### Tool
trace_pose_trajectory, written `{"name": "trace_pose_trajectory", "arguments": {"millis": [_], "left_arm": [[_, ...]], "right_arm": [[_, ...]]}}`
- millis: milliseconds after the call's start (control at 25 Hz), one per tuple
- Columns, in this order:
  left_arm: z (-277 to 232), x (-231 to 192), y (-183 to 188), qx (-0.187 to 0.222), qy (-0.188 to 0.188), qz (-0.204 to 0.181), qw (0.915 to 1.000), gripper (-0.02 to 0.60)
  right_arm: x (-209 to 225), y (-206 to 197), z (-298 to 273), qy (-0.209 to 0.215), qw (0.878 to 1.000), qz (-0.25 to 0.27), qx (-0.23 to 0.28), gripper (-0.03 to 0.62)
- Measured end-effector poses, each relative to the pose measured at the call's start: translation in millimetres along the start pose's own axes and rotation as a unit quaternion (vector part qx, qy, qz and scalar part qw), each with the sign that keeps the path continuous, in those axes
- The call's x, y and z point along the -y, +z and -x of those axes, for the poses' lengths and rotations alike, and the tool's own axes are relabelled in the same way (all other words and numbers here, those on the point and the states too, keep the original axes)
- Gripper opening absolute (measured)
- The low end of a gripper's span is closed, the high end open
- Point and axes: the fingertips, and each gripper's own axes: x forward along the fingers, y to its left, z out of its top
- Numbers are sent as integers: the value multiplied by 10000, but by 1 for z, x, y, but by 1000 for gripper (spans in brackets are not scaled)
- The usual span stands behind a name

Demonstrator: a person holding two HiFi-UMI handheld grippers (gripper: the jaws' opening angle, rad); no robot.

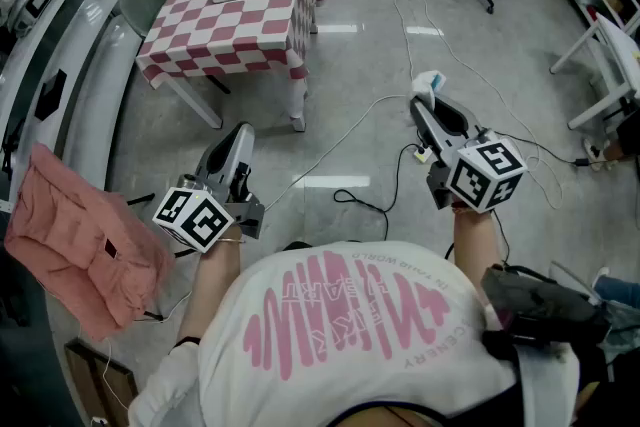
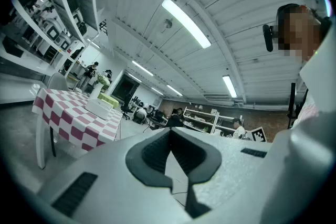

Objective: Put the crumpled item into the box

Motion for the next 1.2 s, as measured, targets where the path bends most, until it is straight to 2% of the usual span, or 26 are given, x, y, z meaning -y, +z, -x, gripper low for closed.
{"name": "trace_pose_trajectory", "arguments": {"millis": [480,600,800,960,1080,1200], "left_arm": [[-5,-1,6,51,6,-65,10000,8],[0,-12,6,31,173,-108,9998,8],[5,-39,-8,-104,519,61,9986,8],[-5,-66,-9,-17,713,68,9974,8],[-35,-86,-5,-84,571,114,9983,8],[-75,-104,5,-134,347,146,9992,8]], "right_arm": [[9,6,2,-19,10000,62,38,67],[17,2,2,-79,10000,8,-1,67],[36,-13,-10,-118,9981,-607,-60,67],[46,-22,-34,-149,9987,-402,-270,69],[61,-25,-56,-274,9985,-185,-447,69],[81,-15,-83,-388,9981,-273,-399,69]]}}
